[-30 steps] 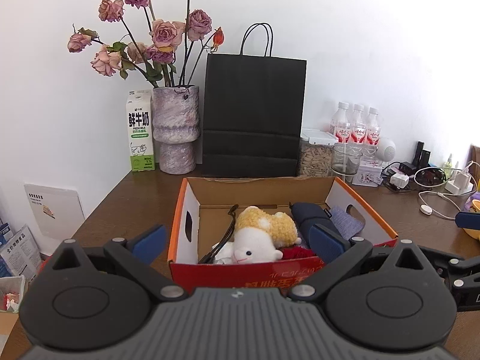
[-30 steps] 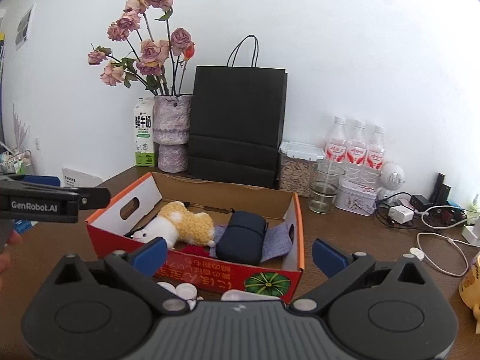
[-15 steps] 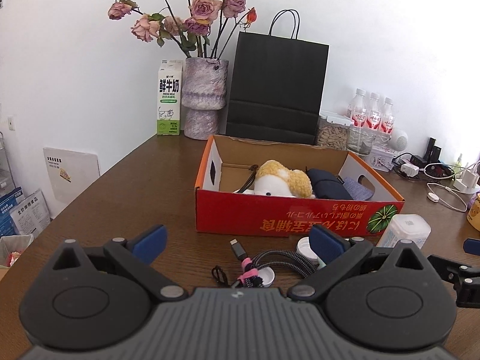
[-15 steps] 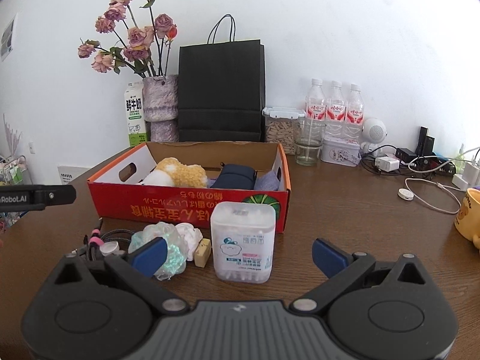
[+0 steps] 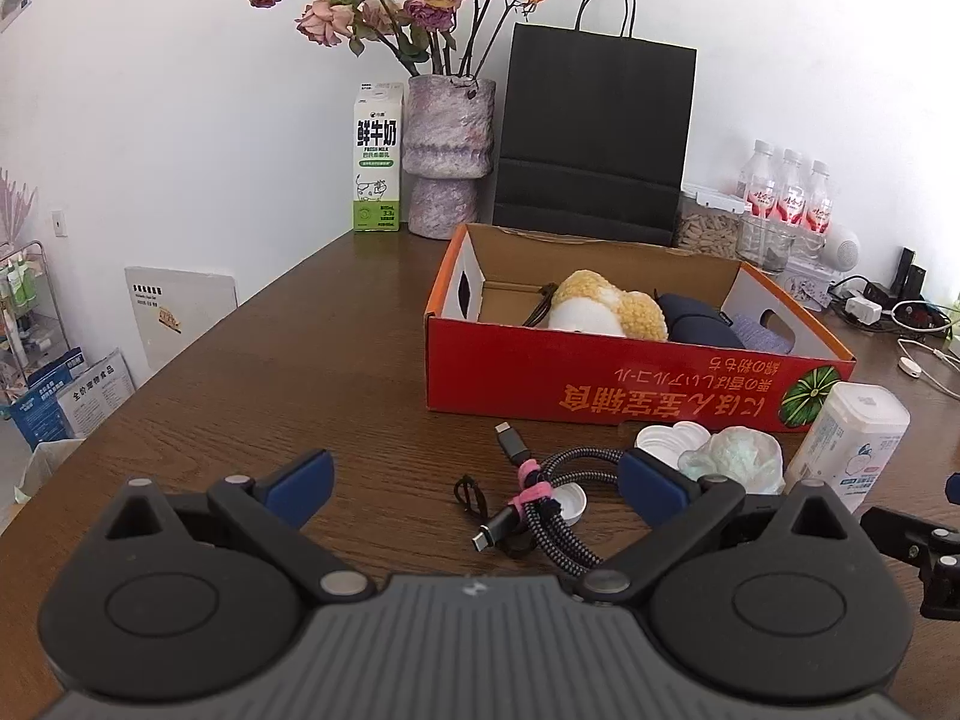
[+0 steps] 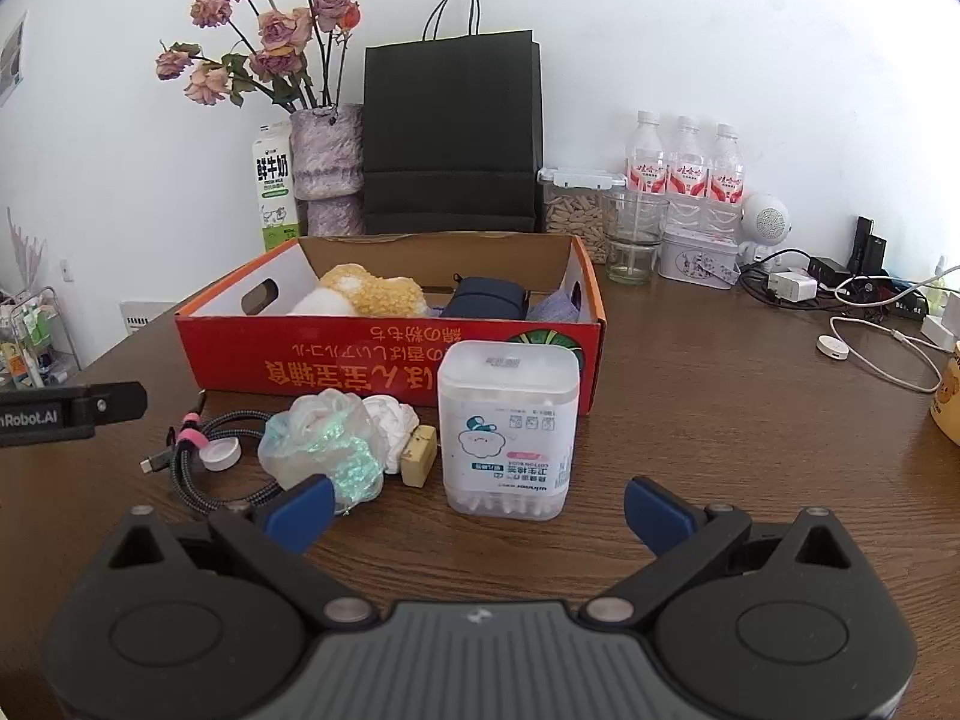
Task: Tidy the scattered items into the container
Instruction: 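Withdraw both tools from the box toward the remaining table items, then grasp the coiled black cable with the left tool while the right tool grasps the white cotton-swab box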
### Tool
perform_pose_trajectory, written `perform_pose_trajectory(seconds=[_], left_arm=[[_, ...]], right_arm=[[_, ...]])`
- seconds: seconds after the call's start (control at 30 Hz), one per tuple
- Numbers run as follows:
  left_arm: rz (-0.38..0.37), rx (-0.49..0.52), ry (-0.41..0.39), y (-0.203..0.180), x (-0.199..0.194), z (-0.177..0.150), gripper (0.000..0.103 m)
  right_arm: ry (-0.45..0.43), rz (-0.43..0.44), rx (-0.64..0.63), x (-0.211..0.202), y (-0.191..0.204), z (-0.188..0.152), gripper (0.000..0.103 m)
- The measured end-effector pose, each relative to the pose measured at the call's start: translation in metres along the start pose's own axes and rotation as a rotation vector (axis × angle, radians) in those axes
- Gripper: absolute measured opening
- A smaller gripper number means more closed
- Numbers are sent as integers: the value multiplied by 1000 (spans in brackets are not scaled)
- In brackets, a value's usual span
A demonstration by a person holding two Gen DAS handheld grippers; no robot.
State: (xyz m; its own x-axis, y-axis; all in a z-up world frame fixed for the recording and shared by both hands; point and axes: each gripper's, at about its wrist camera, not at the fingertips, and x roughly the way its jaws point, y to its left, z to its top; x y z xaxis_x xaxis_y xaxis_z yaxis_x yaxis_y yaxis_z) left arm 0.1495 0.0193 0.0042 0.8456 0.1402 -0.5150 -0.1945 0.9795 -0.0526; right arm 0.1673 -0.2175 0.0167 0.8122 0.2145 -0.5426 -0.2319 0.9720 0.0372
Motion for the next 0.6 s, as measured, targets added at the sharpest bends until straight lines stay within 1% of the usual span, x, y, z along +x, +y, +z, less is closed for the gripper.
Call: perform_pose_trajectory(seconds=[0.2,0.43,0.6], left_arm=[[32,3,18,-3,7,-1,103],[11,18,22,-6,12,-1,103],[-6,36,41,-9,19,-3,103]], right_arm=[[13,3,9,6,-5,0,103],[30,8,15,13,-7,-1,103],[43,12,17,19,-8,-2,103]])
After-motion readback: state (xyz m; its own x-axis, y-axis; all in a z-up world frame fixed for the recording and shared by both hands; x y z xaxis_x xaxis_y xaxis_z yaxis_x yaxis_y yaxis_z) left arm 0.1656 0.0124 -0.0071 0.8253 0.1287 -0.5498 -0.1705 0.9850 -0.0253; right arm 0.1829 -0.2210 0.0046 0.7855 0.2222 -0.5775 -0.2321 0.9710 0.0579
